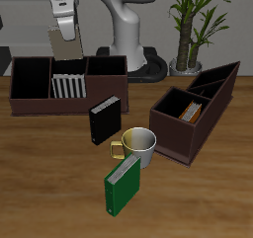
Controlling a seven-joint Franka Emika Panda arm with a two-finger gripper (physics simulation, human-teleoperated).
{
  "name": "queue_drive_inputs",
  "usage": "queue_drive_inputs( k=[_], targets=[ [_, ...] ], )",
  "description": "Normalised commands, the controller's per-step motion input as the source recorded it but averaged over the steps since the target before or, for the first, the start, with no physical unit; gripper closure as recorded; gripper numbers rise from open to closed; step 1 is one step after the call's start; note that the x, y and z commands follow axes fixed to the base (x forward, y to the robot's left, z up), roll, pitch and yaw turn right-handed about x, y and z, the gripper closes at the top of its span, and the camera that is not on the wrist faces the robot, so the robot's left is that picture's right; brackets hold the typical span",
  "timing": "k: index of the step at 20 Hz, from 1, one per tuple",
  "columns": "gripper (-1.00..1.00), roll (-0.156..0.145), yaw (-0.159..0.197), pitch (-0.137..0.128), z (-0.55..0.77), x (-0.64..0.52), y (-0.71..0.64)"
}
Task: Place the orange book into the left desk caddy's right compartment and place the striped book into the back desk caddy's front compartment and place the yellow book into the back desk caddy's back compartment
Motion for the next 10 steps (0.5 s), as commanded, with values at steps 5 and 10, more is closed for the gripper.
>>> queue_drive_inputs(
  k=[5, 10],
  targets=[
    [1.0, -0.026, -0.04, 0.041, -0.11, 0.01, -0.14],
    [1.0, -0.017, -0.021, 0.006, 0.07, -0.03, -0.04]
  ],
)
